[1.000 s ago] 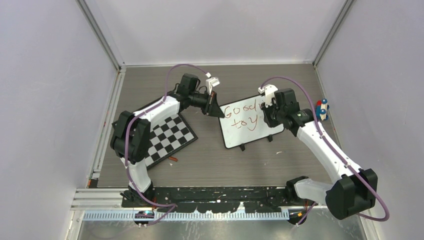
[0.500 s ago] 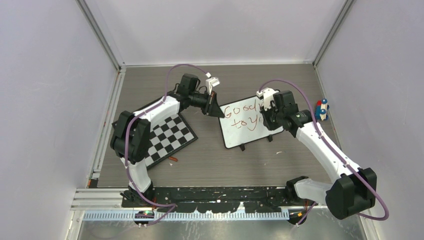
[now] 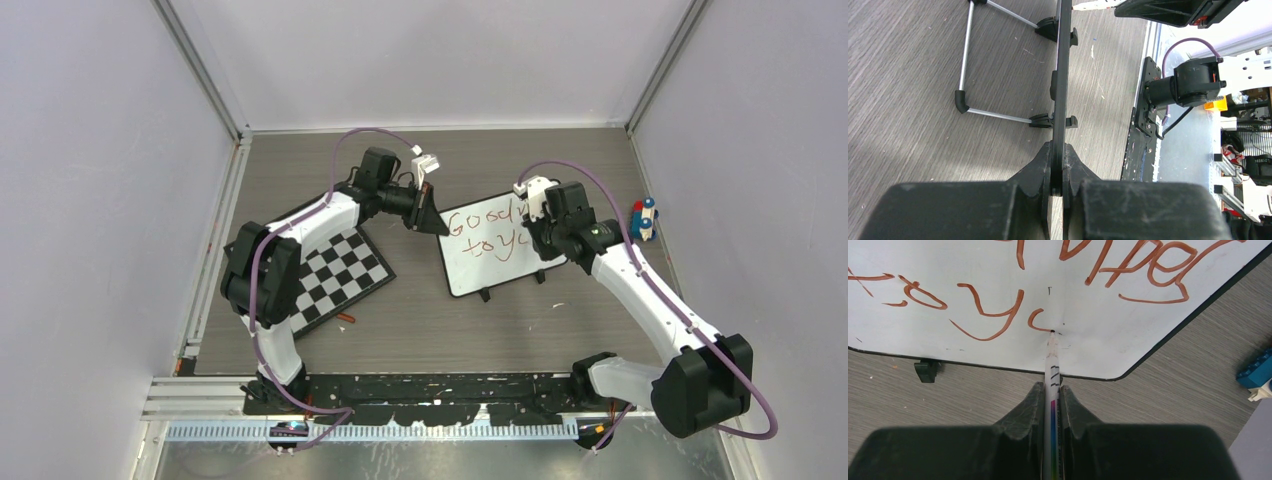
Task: Write a sentence on the whiteboard
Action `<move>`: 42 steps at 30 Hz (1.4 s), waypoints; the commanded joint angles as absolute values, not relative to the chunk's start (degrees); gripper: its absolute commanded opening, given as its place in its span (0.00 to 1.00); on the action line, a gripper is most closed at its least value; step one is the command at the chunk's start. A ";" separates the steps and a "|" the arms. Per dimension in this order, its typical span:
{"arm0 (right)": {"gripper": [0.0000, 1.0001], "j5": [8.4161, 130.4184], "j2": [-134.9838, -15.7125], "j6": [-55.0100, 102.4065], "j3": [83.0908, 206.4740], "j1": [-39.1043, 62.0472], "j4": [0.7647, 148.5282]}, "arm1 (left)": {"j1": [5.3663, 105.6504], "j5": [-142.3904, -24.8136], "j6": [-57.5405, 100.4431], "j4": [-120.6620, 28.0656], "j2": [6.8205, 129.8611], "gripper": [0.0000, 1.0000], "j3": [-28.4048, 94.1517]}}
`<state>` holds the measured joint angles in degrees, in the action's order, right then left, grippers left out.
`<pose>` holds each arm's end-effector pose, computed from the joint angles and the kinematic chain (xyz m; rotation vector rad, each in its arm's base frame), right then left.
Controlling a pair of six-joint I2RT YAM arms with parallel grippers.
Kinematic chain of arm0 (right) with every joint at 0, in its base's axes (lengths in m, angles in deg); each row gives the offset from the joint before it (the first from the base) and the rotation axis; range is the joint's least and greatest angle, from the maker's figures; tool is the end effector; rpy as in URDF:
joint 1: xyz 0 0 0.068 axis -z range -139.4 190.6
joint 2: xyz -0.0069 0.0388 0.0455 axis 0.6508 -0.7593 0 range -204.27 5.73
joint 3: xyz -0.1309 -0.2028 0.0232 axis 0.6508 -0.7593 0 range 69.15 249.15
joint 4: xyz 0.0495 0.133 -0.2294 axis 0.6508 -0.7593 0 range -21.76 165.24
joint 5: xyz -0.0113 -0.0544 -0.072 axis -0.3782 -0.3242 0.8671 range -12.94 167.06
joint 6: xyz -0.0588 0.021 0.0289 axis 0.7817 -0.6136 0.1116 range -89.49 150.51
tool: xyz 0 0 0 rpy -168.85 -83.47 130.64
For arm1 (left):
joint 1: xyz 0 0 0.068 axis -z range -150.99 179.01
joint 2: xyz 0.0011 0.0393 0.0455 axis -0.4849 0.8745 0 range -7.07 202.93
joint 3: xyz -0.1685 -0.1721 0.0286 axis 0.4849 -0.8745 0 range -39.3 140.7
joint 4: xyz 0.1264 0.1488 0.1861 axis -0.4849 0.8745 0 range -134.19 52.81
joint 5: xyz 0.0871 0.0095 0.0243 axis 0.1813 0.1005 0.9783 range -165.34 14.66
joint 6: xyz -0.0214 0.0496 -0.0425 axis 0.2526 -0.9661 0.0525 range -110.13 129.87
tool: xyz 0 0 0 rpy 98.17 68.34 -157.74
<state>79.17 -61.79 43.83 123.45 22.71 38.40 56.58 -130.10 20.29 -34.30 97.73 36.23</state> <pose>0.2625 0.0825 0.2294 -0.6416 2.3580 -0.0095 0.3445 -0.2311 0.1997 0.8684 2.1062 -1.4252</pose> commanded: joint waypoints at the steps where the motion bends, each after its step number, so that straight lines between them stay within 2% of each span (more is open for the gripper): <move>1: 0.00 79.24 -61.50 42.94 125.96 22.69 44.12 | 56.43 -128.95 20.15 -34.70 98.45 0.00 36.85; 20: 0.00 73.98 -62.01 41.15 128.04 21.33 43.92 | 56.43 -128.95 20.33 -34.53 98.84 0.00 37.17; 28: 0.00 75.40 -61.58 42.24 127.24 21.18 41.82 | 56.43 -128.89 20.06 -34.13 98.51 0.00 37.19; 42: 0.00 72.30 -58.57 43.23 127.42 27.14 38.36 | 56.43 -128.92 19.80 -33.56 97.96 0.00 37.51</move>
